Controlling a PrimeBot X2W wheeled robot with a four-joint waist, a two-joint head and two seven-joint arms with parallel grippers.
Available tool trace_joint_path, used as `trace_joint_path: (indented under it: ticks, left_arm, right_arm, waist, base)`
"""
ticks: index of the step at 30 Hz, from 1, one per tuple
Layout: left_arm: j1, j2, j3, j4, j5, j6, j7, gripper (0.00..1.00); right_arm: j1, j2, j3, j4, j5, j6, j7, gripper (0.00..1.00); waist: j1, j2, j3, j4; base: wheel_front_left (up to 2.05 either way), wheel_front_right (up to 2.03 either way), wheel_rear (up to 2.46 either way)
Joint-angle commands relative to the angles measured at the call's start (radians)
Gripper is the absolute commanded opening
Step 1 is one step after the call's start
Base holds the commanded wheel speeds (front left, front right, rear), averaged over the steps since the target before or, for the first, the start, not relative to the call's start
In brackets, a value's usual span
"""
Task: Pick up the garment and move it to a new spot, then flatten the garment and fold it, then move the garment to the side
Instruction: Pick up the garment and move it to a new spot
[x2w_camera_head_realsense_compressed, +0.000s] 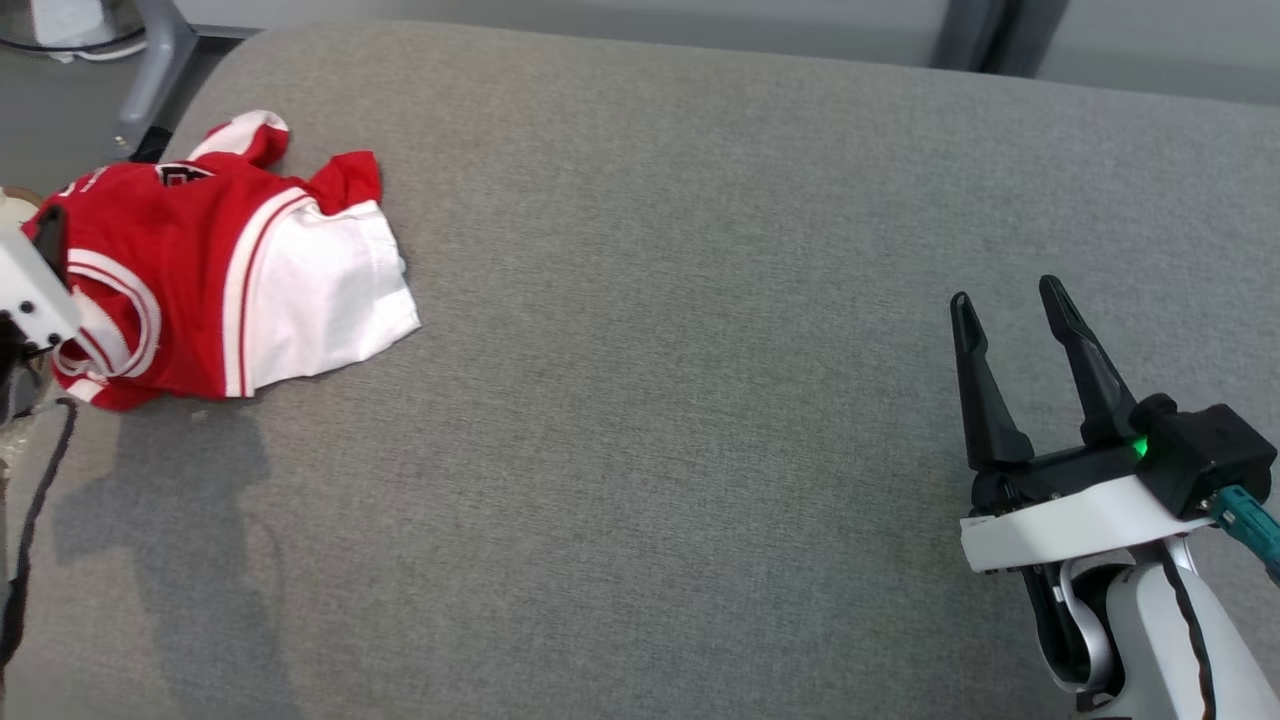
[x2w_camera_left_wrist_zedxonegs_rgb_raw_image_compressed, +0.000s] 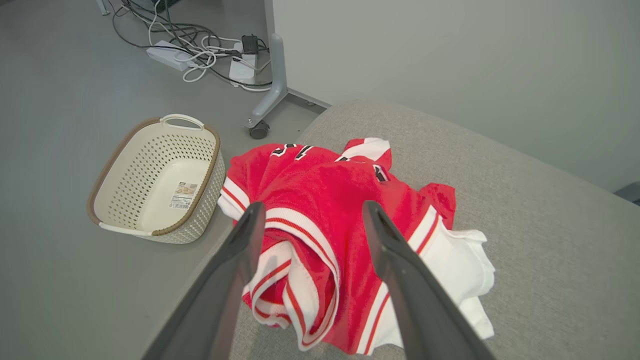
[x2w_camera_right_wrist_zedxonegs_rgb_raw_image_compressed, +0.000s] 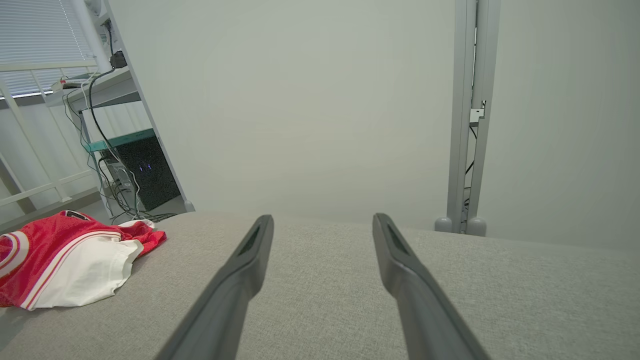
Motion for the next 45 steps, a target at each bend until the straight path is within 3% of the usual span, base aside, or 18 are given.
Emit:
trace_joint_path:
  ticks: [1,5,14,15,16,18,33,45]
  left_arm:
    - [-0.014,0.011,0.004,0.023,0.000,0.002,0.006,1.00]
    - [-0.045,0.041,0.010,0.134,-0.012,-0.006,0.033,1.00]
    - [-0.034,0.042,0.016,0.301,-0.030,-0.015,0.003,1.00]
    - [-0.034,0.041,0.016,0.312,-0.032,-0.020,-0.006,0.79]
    - [-0.035,0.041,0.013,0.322,-0.031,-0.021,-0.015,0.45]
    - [-0.041,0.039,0.007,0.339,-0.026,-0.031,-0.034,0.01]
    - [-0.116,0.073,-0.075,0.370,0.030,-0.124,-0.175,0.00]
    - [-0.162,0.020,-0.155,0.251,0.024,-0.163,-0.182,0.00]
  right_arm:
    - [-0.016,-0.002,0.000,-0.003,-0.004,0.002,0.003,1.00]
    - [-0.035,0.000,0.001,-0.003,-0.005,0.002,-0.005,1.00]
    - [-0.052,0.003,-0.003,0.000,-0.011,0.002,-0.019,1.00]
    - [-0.051,0.004,-0.004,0.001,-0.013,0.002,-0.021,1.00]
    - [-0.050,0.004,-0.005,0.003,-0.012,0.002,-0.022,1.00]
    - [-0.047,0.004,-0.006,0.005,-0.012,0.002,-0.024,1.00]
    - [-0.007,0.012,0.001,0.058,0.012,0.002,-0.040,1.00]
    - [0.062,0.025,-0.011,0.090,0.044,0.002,-0.063,1.00]
  waist:
    - [0.0000,0.0000,0.046,-0.047]
    - [0.0000,0.0000,0.080,-0.082]
    - [0.0000,0.0000,0.121,-0.122]
    - [0.0000,0.0000,0.123,-0.123]
    - [0.0000,0.0000,0.124,-0.122]
    - [0.0000,0.0000,0.123,-0.120]
    - [0.0000,0.0000,-0.015,-0.116]
    - [0.0000,0.0000,-0.169,-0.187]
  base:
    - [0.00,0.00,0.00]
    - [0.00,0.00,0.00]
    - [0.00,0.00,0.00]
    - [0.00,0.00,0.00]
    - [0.00,0.00,0.00]
    - [0.00,0.00,0.00]
    - [0.00,0.00,0.00]
    - [0.00,0.00,0.00]
